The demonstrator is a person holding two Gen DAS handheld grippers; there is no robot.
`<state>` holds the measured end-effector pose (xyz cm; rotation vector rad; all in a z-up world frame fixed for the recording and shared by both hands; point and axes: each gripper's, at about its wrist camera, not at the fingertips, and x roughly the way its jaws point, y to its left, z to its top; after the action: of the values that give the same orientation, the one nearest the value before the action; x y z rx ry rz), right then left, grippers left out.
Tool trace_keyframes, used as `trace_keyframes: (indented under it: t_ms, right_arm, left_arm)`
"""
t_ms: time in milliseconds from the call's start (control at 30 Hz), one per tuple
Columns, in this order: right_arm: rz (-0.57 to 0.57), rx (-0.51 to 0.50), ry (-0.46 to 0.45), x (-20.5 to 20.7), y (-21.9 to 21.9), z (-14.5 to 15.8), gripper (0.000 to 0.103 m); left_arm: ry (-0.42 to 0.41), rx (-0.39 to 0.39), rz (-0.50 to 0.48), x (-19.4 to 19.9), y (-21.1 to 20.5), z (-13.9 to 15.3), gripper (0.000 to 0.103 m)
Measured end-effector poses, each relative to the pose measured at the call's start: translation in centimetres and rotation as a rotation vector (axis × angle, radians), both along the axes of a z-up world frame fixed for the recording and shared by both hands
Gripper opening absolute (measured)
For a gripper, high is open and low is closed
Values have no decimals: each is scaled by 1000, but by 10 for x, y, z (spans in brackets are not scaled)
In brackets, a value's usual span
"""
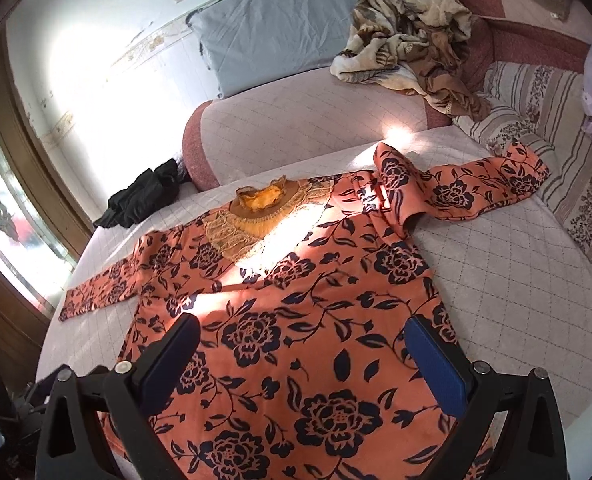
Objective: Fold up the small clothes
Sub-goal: 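Grasp the sleeve cuff with the right tool and fold it across the body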
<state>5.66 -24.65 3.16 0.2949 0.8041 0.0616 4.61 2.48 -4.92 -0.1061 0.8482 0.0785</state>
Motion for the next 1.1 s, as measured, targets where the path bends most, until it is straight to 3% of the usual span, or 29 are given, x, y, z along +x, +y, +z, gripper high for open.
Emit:
trace_keyframes:
  t_ms: [133,300,367,400,433,533,667,767,833,867,933,1000,1100]
  right_arm:
    - [-134,173,-33,31,-91,-7,103]
    - [-437,392,63,88,-243,-68,100]
    - [-551,465,125,109,-295,-94,85]
    - [-590,485,146,120,-317,-103,70]
    - [-623,484,150,131,-335,-107,65]
    - [-687,431,161,160,-368,-116,66]
    - [-715,387,191,187,-382,-134,66]
    - [-740,370,146,197,-388,-135,64]
    - [-735,337,152,208,-387,-133,37]
    - [-729,295,172,215,-385,-132,31]
    - [-727,220,206,226,-384,-130,5]
    - [-702,120,186,232,-372,-112,5]
    - [-602,-31,96,249,-335,-57,5]
  left_arm:
    - [15,-2,20,17,10,-12,103]
    - [29,18,35,46,30,-31,103]
    - [30,28,46,59,41,-39,103]
    - [33,38,55,65,48,-43,103]
    - [38,48,66,71,55,-47,103]
    - [49,62,102,87,75,-57,103]
    - [46,52,146,101,95,-66,103]
    - [40,51,155,106,102,-71,103]
    - [26,43,163,105,108,-72,103]
    - [17,40,165,104,111,-73,103]
    - [4,39,176,102,117,-74,103]
    - [-2,23,196,101,125,-75,103]
    - [-26,-52,225,98,136,-71,103]
